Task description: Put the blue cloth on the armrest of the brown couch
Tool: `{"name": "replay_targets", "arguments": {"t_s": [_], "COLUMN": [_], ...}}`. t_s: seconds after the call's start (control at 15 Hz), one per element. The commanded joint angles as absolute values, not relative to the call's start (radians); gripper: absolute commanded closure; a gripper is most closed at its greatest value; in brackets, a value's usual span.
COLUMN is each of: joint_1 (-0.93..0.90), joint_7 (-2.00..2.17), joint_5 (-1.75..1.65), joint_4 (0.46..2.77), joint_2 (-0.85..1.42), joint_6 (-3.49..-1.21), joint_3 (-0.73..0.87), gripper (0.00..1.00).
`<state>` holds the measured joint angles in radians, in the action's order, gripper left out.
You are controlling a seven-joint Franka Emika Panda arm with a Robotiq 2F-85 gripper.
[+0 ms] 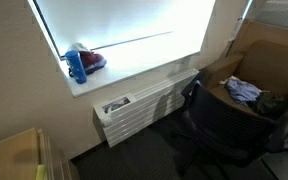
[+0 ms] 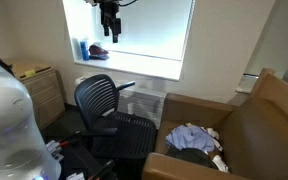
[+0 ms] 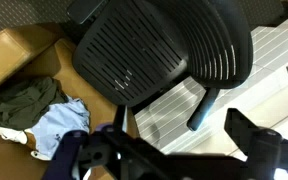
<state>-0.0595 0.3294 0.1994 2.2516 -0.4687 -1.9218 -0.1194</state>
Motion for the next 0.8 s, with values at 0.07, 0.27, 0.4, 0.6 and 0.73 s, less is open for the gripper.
{"name": "replay_targets", "arguments": {"t_s": [0.07, 0.27, 0.4, 0.6, 0.73], "joint_1": [-0.038, 0.024, 0.053, 0.075, 0.058], "joint_7": [0.359, 0.440, 0.488, 0.599, 0.537], "joint_5": [0.201, 0.213, 0.212, 0.196, 0.196], "joint_4": [2.241, 2.262, 2.278, 2.259, 2.277], "joint_2": [-0.424, -0.311, -0.228, -0.066, -0.109], "joint_6": [-1.956, -2.134, -2.236, -2.321, -2.302], "joint_3": [-0.122, -0.080, -0.057, -0.031, -0.014], "gripper": [0.00, 0.00, 0.00, 0.00, 0.00]}}
